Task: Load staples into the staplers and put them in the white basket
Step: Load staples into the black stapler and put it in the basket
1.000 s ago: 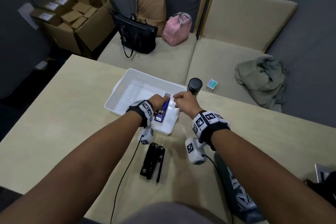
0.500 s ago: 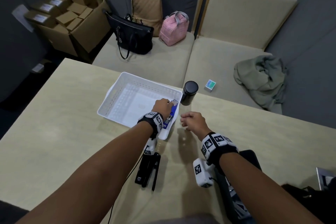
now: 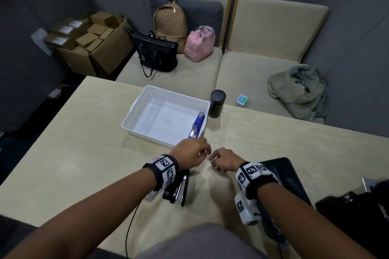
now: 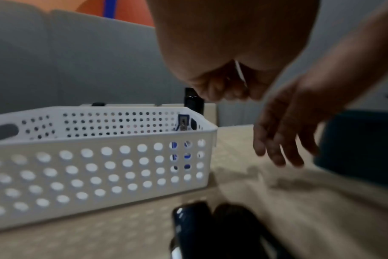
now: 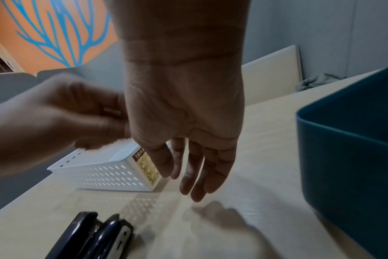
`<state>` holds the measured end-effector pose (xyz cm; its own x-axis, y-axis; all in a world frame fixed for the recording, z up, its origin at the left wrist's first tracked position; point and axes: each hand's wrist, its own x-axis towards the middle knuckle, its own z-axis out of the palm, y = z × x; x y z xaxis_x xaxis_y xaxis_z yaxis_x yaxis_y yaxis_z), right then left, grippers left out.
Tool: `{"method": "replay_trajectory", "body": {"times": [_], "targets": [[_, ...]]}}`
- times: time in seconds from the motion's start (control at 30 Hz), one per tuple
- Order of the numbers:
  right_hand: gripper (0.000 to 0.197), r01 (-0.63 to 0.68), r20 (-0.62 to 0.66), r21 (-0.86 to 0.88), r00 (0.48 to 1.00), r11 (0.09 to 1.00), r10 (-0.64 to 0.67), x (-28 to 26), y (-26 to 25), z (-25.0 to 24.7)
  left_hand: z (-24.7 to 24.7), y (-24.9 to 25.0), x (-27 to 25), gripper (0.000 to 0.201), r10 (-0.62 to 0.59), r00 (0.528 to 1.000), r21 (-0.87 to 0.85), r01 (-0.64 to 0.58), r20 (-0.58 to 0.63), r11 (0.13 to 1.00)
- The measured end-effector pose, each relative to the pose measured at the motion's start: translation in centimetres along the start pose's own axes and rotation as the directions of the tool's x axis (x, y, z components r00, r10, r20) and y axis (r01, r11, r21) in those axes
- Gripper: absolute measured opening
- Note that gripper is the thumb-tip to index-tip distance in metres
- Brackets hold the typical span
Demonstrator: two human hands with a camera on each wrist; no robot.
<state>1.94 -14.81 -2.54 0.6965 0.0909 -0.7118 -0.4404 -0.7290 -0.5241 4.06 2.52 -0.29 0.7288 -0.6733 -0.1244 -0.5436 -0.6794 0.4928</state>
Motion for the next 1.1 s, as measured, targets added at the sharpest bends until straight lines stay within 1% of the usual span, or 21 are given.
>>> {"method": "replay_trajectory", "body": {"times": [0.03,0.07,0.1,0.13,0.17,0.2,0.27,0.33,0.4,0.47,0.53,0.6,0.63,0.7,0.77,0.83,0.87,0.93,0.97,1.03,1.1], "targets": [[0.024,0.000,0.002,-0.018,1.000,1.000,0.000,-0.3,0.3,0.1,0.6,-0.1,-0.9,0.028,0.047,0.985,0.062,-0.058,0.168,0.996],[0.023,0.005,0.005,-0.041,1.000,0.999,-0.005,-0.9,0.6,0.4,1.3,-0.3,-2.0,0.033,0.075,0.948,0.130,-0.121,0.309,0.984],[0.023,0.011,0.008,-0.073,1.000,0.997,-0.011,-1.5,0.9,0.6,1.9,-0.6,-2.7,0.038,0.088,0.905,0.209,-0.189,0.416,0.959],[0.024,0.019,0.014,-0.108,1.000,0.994,-0.018,-2.0,1.2,0.7,2.5,-0.9,-3.3,0.041,0.076,0.866,0.296,-0.250,0.494,0.922],[0.025,0.023,0.019,-0.135,1.000,0.991,-0.021,-2.4,1.4,0.8,2.9,-1.1,-3.7,0.041,0.054,0.838,0.375,-0.299,0.544,0.878],[0.027,0.023,0.023,-0.151,1.000,0.988,-0.020,-2.8,1.7,0.9,3.2,-1.3,-4.0,0.037,0.040,0.824,0.428,-0.334,0.565,0.840],[0.030,0.022,0.021,-0.157,1.000,0.987,-0.019,-3.5,2.2,1.1,3.7,-1.3,-4.2,0.023,0.023,0.820,0.494,-0.367,0.571,0.788],[0.031,0.023,0.019,-0.149,1.000,0.989,-0.020,-4.1,2.6,1.3,4.0,-0.7,-4.0,0.014,0.018,0.828,0.530,-0.374,0.560,0.761],[0.032,0.022,0.041,-0.146,0.999,0.989,-0.016,-4.5,3.1,1.7,4.4,0.0,-3.3,0.013,0.014,0.854,0.506,-0.321,0.520,0.800],[0.038,0.026,0.104,-0.120,0.994,0.992,-0.014,-4.8,3.6,2.2,4.9,0.8,-2.4,0.015,-0.007,0.880,0.457,-0.240,0.475,0.856],[0.050,0.044,0.172,-0.142,0.985,0.989,-0.019,-5.1,4.1,2.8,5.2,1.6,-1.5,0.018,-0.022,0.889,0.419,-0.193,0.457,0.887],[0.056,0.066,0.189,-0.261,0.982,0.963,-0.016,-5.3,4.6,3.4,5.5,2.2,-1.2,0.020,-0.031,0.893,0.404,-0.172,0.448,0.898],[0.057,0.069,0.183,-0.324,0.983,0.943,-0.009,-5.4,4.8,3.6,5.5,2.4,-1.2,0.022,-0.012,0.905,0.387,-0.170,0.425,0.907],[0.055,0.051,0.161,-0.403,0.987,0.914,0.016,-5.4,5.3,4.1,5.6,2.7,-1.8,0.032,0.060,0.926,0.349,-0.199,0.373,0.916],[0.053,0.027,0.132,-0.426,0.991,0.904,0.032,-5.3,5.7,4.3,6.1,2.7,-3.0,0.047,0.118,0.912,0.355,-0.268,0.392,0.896],[0.051,0.023,0.118,-0.429,0.993,0.903,0.031,-5.1,5.9,4.2,7.2,2.5,-4.5,0.058,0.110,0.877,0.373,-0.309,0.468,0.875],[0.049,0.022,0.114,-0.423,0.993,0.906,0.029,-4.9,5.9,4.1,7.8,2.3,-5.2,0.060,0.090,0.865,0.370,-0.302,0.493,0.879],[0.044,0.031,0.105,-0.412,0.994,0.911,0.014,-4.7,5.9,3.9,8.5,2.0,-5.8,0.056,0.063,0.873,0.337,-0.253,0.484,0.907],[0.041,0.037,0.097,-0.409,0.995,0.912,0.003,-4.6,5.9,3.8,8.5,2.1,-5.8,0.053,0.054,0.880,0.282,-0.209,0.472,0.936],[0.039,0.044,0.075,-0.397,0.997,0.917,-0.015,-4.5,5.9,3.8,8.0,2.8,-5.3,0.045,0.011,0.890,0.127,-0.077,0.456,0.989],[0.044,0.058,0.056,-0.392,0.998,0.918,-0.039,-4.3,6.0,3.8,7.4,3.5,-4.5,0.037,-0.034,0.888,0.036,0.020,0.459,0.999]]}}
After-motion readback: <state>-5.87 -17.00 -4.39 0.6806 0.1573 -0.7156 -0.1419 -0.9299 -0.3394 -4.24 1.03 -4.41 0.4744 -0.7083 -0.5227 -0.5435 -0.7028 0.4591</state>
